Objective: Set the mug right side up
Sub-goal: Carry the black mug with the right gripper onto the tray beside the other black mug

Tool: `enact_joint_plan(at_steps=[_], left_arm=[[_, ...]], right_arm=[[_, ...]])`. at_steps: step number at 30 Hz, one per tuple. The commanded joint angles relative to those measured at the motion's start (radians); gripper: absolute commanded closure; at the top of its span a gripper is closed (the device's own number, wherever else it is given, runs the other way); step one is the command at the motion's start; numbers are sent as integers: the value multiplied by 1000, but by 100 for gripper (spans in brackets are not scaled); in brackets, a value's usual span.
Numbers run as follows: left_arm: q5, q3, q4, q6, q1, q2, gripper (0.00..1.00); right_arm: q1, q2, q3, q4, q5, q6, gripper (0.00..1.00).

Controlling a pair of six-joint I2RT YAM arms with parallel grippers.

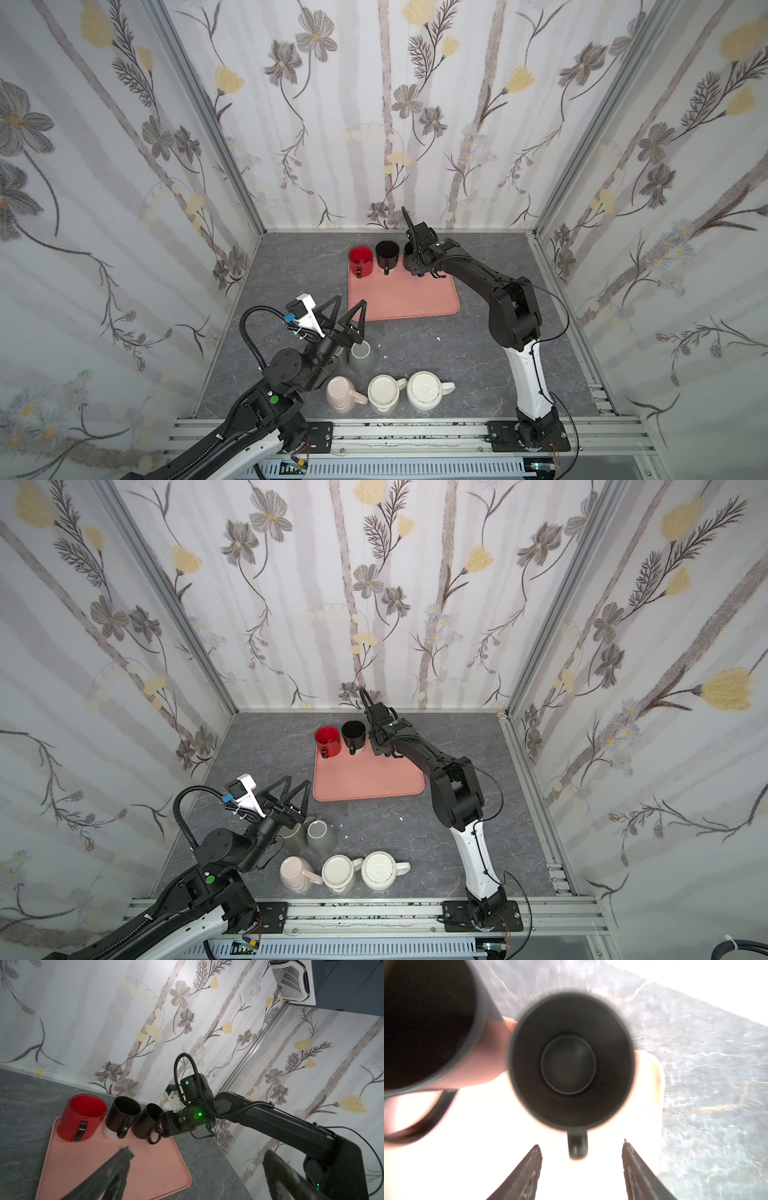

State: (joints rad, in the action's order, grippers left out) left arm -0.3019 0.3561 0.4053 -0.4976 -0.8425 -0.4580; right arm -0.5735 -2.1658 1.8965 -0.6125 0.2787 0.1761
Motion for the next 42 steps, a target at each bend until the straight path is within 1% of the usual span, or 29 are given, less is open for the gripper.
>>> enact_joint_plan(at_steps=[1,3,4,9,16,25,29,31,33,36,42], left_arm=[[0,19,-13,6,1,2,0],[1,21,-17,1,1,5,0],[0,22,-17,-3,1,6,0],[3,17,-13,-11,1,6,0],[-8,16,-31,-9,0,14,0],[-29,8,-26,10,1,13,0],[-32,4,-23,13,1,10,0],[-35,4,-24,18,1,11,0],[-39,4,-23,19,0,12,0],[-39,3,-21,20,0,12,0],[-37,-2,-19,16,1,11,0]], right_arm=[[-11,123,-113,138,-33,40,33],[-12,190,-196,207,-64,54,30],[-10,201,-212,218,-76,55,29],[15,136,-190,198,-114,75,27],[40,40,-167,234,-146,71,30],[49,-29,-134,247,-128,76,39],[51,-42,-131,243,-118,73,46],[51,-46,-131,241,-117,68,52],[50,-48,-131,240,-117,62,61],[50,-47,-134,234,-115,54,71],[51,-36,-140,219,-104,32,85]])
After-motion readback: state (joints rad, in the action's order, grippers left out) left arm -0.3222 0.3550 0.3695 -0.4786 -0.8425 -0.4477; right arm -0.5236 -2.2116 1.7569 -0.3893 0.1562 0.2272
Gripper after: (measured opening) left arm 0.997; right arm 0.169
